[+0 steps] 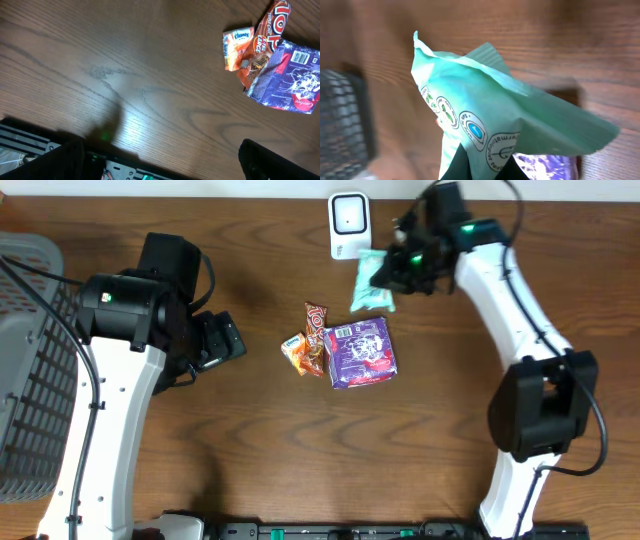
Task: Scan the item barcode
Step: 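Carry the green package to the white scanner and hold it over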
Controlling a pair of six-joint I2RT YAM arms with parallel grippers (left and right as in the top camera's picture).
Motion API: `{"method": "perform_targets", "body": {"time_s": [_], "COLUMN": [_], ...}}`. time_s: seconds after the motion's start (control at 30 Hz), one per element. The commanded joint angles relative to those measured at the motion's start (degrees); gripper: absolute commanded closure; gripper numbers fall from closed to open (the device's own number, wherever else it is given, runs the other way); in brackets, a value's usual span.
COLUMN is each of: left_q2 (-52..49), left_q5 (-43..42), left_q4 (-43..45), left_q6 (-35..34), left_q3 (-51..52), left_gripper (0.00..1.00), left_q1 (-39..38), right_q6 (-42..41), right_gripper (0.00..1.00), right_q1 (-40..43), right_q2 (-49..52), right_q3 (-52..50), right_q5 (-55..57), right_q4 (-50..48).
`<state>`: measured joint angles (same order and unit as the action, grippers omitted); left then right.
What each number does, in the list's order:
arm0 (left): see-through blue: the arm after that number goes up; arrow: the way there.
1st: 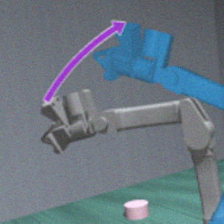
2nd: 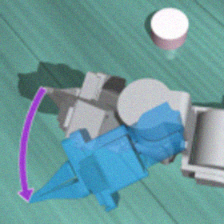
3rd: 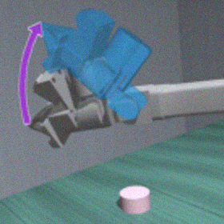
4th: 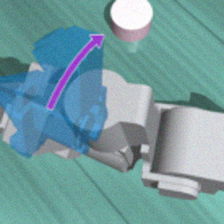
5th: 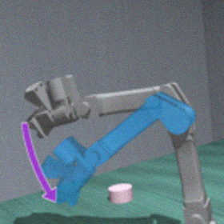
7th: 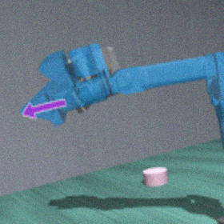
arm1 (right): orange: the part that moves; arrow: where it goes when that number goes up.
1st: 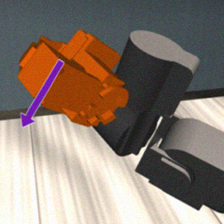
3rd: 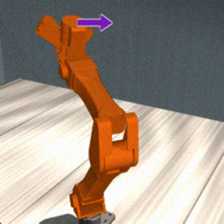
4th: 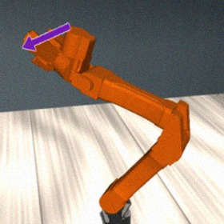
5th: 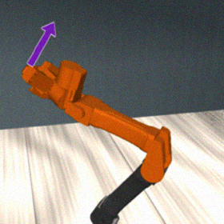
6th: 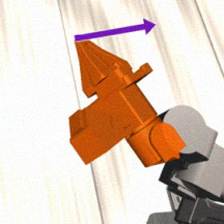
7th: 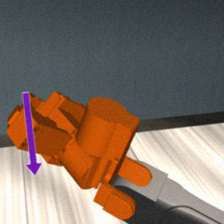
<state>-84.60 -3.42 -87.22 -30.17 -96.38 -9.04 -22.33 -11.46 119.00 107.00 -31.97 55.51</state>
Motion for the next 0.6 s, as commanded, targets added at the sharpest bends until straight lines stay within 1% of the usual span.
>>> {"method": "perform_targets", "body": {"time_s": [0.0, 0.17, 0.27, 0.4, 0.57], "left_q2": [-0.4, -0.4, -0.4, -0.4, -0.4], "left_q5": [1.0, 1.0, 1.0, 1.0, 1.0], "left_q4": [-0.4, -0.4, -0.4, -0.4, -0.4], "left_q6": [0.1, 0.1, 0.1, 0.1, 0.1], "left_q3": [-0.4, -0.4, -0.4, -0.4, -0.4], "left_gripper": [0.02, 0.02, 0.02, 0.02, 0.02], "left_q1": [0.2, 0.2, 0.2, 0.2, 0.2], "right_q6": [-0.3, -0.4, -1.6, -12.2, -20.8], "right_gripper": [0.99, 0.99, 0.99, 0.99, 0.99], "right_q1": [2.7, 2.3, 0.3, -2.6, -3.9], "right_q2": [0.0, 0.2, 0.2, 0.9, 3.1], "right_q3": [0.0, 0.0, -0.5, -0.7, -0.7], "right_q5": [-7.6, -2.8, -1.4, 3.6, 3.1], "right_q4": [-0.2, -1.1, -5.4, -15.0, -32.5]}}
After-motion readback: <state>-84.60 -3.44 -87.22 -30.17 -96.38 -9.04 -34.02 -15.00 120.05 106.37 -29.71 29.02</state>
